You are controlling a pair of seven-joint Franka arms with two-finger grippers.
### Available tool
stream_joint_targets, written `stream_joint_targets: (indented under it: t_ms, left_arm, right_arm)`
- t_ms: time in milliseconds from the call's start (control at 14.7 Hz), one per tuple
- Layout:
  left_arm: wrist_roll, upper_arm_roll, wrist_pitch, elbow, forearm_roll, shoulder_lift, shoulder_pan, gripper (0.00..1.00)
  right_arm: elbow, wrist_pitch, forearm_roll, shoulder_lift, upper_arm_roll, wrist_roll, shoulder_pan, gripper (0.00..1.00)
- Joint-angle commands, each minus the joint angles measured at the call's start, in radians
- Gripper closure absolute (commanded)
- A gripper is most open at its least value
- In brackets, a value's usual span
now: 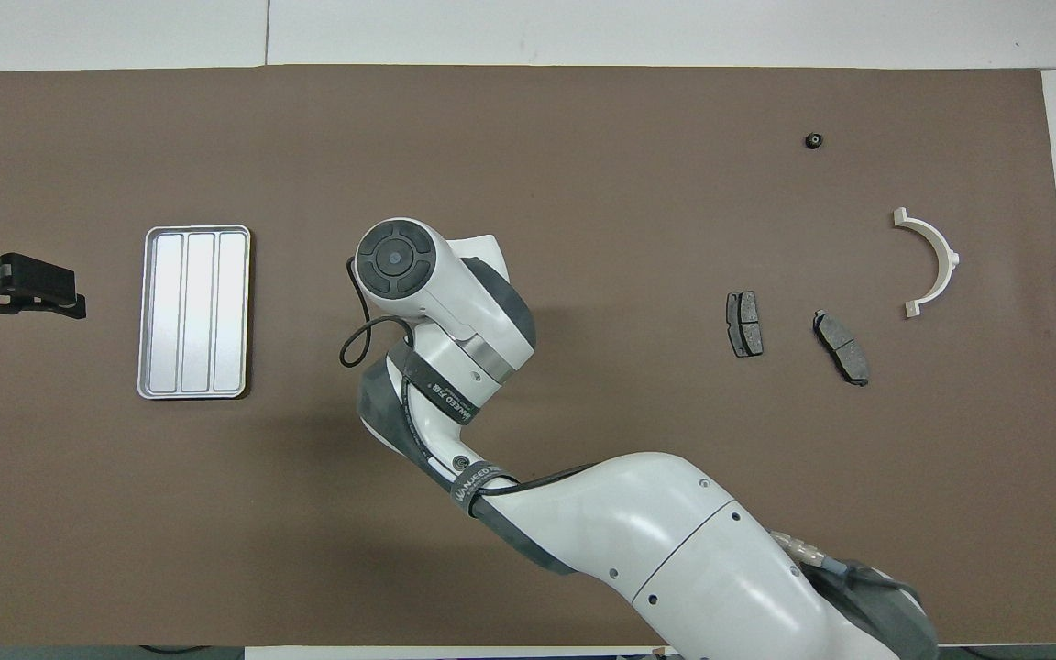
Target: Pick bearing gear from pile to tray
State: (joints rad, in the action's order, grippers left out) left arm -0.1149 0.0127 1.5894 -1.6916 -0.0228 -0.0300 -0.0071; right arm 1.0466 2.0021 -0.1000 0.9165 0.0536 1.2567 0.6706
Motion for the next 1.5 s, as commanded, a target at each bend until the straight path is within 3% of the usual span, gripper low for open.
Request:
stream_joint_targets:
  t_ms: [0, 409, 614, 818, 886, 1023, 1159, 1432]
  left_arm:
    - [-0.024, 0.000, -0.009, -0.016, -0.005, -0.024, 0.001, 0.00]
    - [-0.197, -0.005, 0.040, -0.025, -0.020, 0.011, -0.048, 0.00]
    - [-0.387, -0.003, 0.107, -0.002, -0.029, 0.105, -0.173, 0.00]
    - [-0.664, -0.003, 0.298, -0.011, -0.055, 0.195, -0.301, 0.00]
    - [-0.684, -0.005, 0.326, -0.011, -0.057, 0.211, -0.329, 0.00]
    - [-0.762, 0.000, 0.345, 0.032, -0.054, 0.324, -0.420, 0.00]
    - [-0.775, -0.002, 0.411, 0.046, -0.055, 0.408, -0.439, 0.00]
    - [-0.778, -0.005, 0.552, -0.068, -0.059, 0.418, -0.467, 0.00]
  right_arm:
    - [-0.007, -0.060, -0.001, -0.028, 0.005, -0.089, -0.052, 0.00]
    - [-0.034, -0.167, 0.009, -0.134, 0.014, -0.437, -0.227, 0.00]
    - [-0.034, -0.177, 0.013, -0.156, 0.017, -0.679, -0.337, 0.00]
    - [-0.034, -0.174, 0.014, -0.156, 0.019, -0.967, -0.449, 0.00]
    - [-0.034, -0.169, 0.014, -0.156, 0.020, -1.064, -0.494, 0.00]
    - [-0.034, -0.161, 0.046, -0.151, 0.025, -1.205, -0.566, 0.00]
    - [-0.033, -0.157, 0.056, -0.139, 0.026, -1.308, -0.633, 0.00]
    - [-0.033, -0.151, 0.054, -0.110, 0.023, -1.370, -0.672, 0.00]
